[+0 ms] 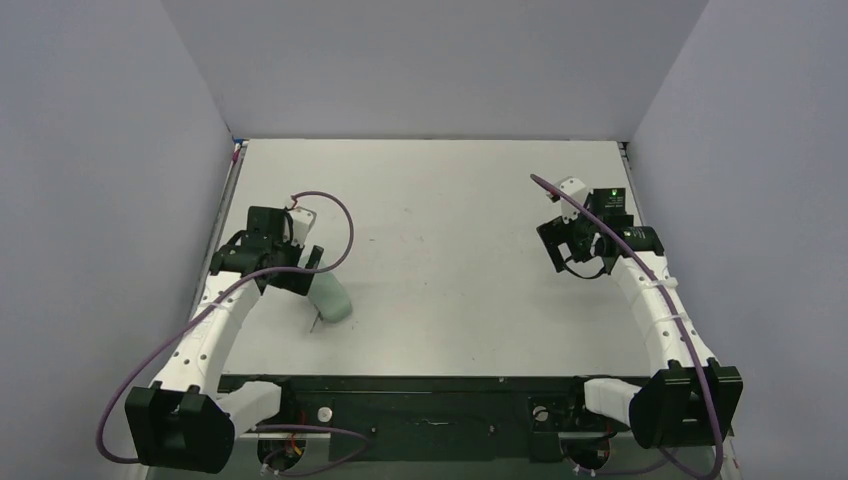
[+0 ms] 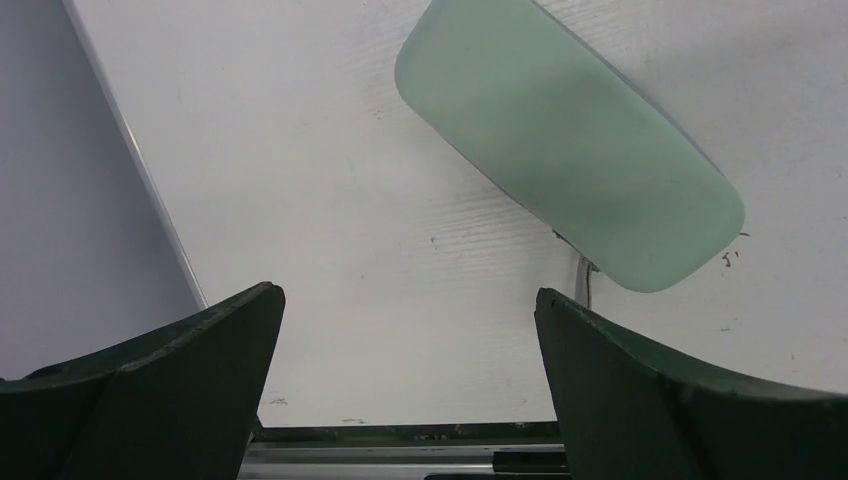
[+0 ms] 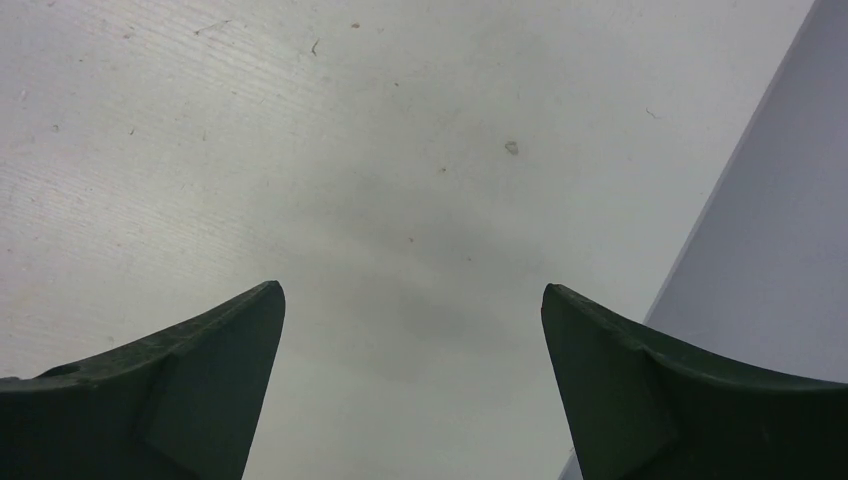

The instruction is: Open the umbrella

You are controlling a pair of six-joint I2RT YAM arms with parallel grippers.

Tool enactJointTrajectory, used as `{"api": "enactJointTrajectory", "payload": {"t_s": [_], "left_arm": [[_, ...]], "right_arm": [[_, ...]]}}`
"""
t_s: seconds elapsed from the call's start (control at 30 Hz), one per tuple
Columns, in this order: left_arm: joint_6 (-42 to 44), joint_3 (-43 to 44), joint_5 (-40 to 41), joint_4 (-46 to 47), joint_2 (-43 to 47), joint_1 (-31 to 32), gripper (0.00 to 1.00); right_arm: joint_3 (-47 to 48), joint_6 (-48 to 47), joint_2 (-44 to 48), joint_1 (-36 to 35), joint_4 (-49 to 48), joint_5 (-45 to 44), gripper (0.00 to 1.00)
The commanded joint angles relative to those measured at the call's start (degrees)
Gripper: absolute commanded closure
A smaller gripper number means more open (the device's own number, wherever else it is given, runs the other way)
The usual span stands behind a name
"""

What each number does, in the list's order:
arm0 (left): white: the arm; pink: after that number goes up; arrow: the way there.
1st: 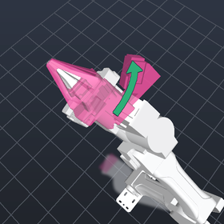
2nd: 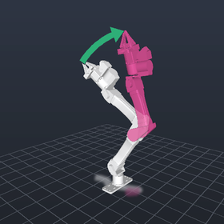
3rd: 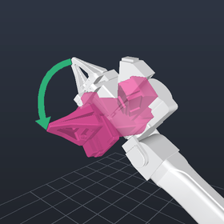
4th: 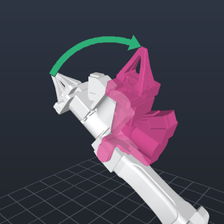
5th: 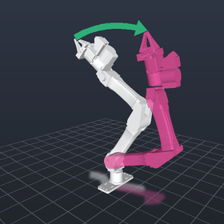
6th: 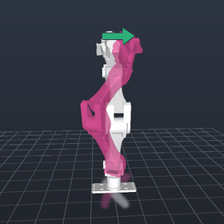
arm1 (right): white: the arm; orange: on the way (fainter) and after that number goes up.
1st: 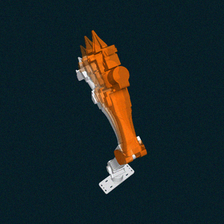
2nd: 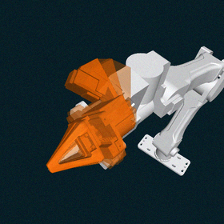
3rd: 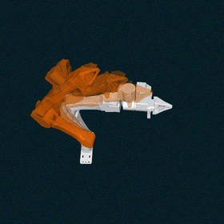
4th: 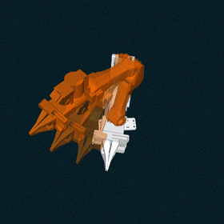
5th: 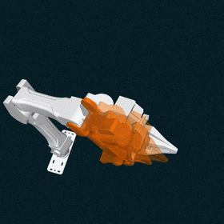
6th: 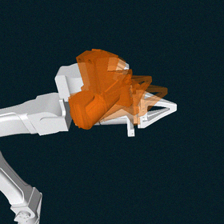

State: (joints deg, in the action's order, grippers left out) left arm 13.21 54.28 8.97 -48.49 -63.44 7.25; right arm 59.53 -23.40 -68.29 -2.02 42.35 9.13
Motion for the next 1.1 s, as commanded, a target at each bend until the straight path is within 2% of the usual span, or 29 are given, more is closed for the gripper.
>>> {"api": "enactJointTrajectory", "payload": {"t_s": [0.0, 0.17, 0.27, 0.4, 0.63, 0.9, 1.07], "left_arm": [[3.99, 1.12, -2.86, -1.88, -2.21, -2.35, 0.03], [20.52, -0.14, -12.50, -5.57, -6.61, -8.63, 0.03], [31.68, -1.27, -15.80, -5.61, -8.75, -8.98, 0.03], [40.88, -1.61, -17.44, -5.26, -14.37, -8.89, 0.03], [42.26, 2.26, -19.80, -0.03, -24.46, -5.98, 0.03], [42.82, 3.27, -19.95, 8.49, -29.62, 5.63, 0.02], [42.70, 11.92, -23.28, 7.79, -37.20, 13.00, 0.02]], "right_arm": [[3.82, -2.63, -1.18, -1.18, 1.22, 0.90, 0.04], [6.29, -5.06, -3.05, -1.48, 6.31, 3.91, 0.04], [7.96, -6.53, -3.79, -1.30, 10.30, 6.64, 0.04], [10.22, -8.39, -5.12, -0.85, 14.47, 9.97, 0.04], [14.47, -9.55, -9.21, 4.77, 20.50, 15.39, 0.04], [16.66, -12.37, -10.75, 10.94, 24.19, 18.30, 0.04], [16.26, -14.25, -10.28, 13.81, 26.17, 18.91, 0.04]]}}
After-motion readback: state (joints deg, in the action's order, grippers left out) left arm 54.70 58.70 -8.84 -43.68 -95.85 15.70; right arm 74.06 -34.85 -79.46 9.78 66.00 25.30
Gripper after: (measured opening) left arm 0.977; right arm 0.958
